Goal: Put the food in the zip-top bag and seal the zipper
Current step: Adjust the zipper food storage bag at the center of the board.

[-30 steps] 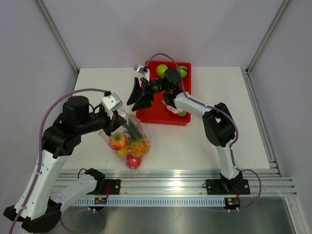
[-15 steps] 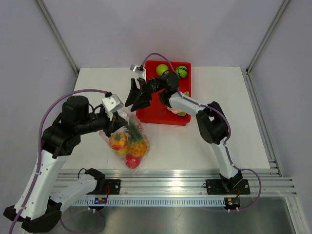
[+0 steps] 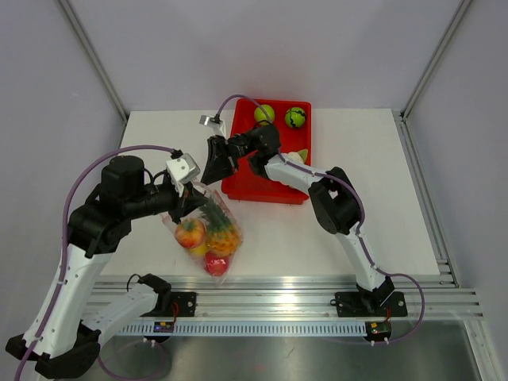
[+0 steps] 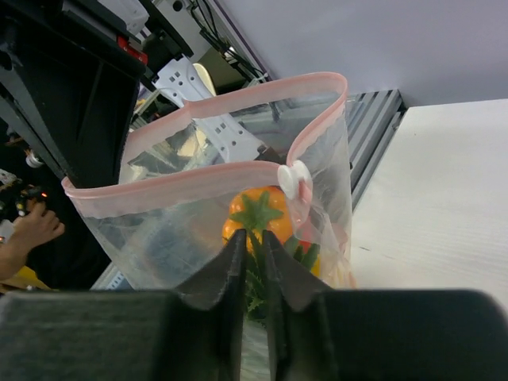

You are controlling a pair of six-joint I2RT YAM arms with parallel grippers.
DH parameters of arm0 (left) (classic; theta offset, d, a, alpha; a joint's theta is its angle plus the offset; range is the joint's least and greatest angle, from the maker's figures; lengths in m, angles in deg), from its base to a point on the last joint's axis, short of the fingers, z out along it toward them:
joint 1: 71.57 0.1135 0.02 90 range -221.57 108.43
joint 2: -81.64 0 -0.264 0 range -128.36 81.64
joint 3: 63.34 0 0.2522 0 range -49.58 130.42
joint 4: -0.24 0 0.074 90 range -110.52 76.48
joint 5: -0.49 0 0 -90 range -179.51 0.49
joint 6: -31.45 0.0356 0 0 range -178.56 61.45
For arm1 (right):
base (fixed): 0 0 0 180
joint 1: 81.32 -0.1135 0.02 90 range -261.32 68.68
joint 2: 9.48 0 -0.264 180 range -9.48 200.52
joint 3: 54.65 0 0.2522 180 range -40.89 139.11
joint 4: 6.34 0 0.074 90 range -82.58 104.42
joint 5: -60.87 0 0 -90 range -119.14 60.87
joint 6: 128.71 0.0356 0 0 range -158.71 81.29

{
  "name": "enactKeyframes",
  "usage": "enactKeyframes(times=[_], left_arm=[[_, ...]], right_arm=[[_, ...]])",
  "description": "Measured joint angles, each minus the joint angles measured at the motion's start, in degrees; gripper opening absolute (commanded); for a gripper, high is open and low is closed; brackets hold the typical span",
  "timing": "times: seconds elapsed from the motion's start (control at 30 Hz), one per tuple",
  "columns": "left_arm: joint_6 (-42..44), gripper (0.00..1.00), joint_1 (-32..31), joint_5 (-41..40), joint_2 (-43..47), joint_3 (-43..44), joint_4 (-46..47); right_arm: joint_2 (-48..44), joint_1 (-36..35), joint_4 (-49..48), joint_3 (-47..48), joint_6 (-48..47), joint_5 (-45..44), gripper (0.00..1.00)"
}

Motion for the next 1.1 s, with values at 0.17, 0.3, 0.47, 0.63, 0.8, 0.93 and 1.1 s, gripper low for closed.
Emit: enactKeyframes(times=[0.17, 0.3, 0.47, 0.63, 0.8, 0.93, 1.1], left_arm=[[0.0, 0.0, 0.0, -0.1, 0.0, 0.0, 0.0], [0.0, 0.0, 0.0, -0.1, 0.0, 0.0, 0.0], [0.0, 0.0, 0.0, -1.0, -0.3, 0.0, 0.1], [1.0, 0.0, 0.0, -1.8, -2.4, 1.2, 0.0], [4.6, 0.0, 0.3, -1.8, -5.9, 6.3, -0.6], [8.7, 0.0, 1.9, 0.4, -9.2, 11.0, -1.7], [14.3, 0.0, 4.1, 5.2, -14.3, 14.0, -2.7]], right_arm=[[0.0, 0.0, -2.3, 0.1, 3.9, 0.2, 0.0], [-0.1, 0.3, -3.1, -0.8, 6.8, -1.4, 0.0], [-2.4, 1.2, -3.4, -8.7, 5.4, -4.7, 0.0], [-9.3, 1.9, -0.5, -18.5, -4.1, -8.9, 0.0], [-19.5, 1.8, 7.2, -24.5, -15.1, -13.4, 0.0], [-27.8, 1.6, 15.4, -29.0, -25.0, -16.5, 0.0], [-35.8, -0.2, 33.6, -31.5, -41.1, -22.8, 0.0]])
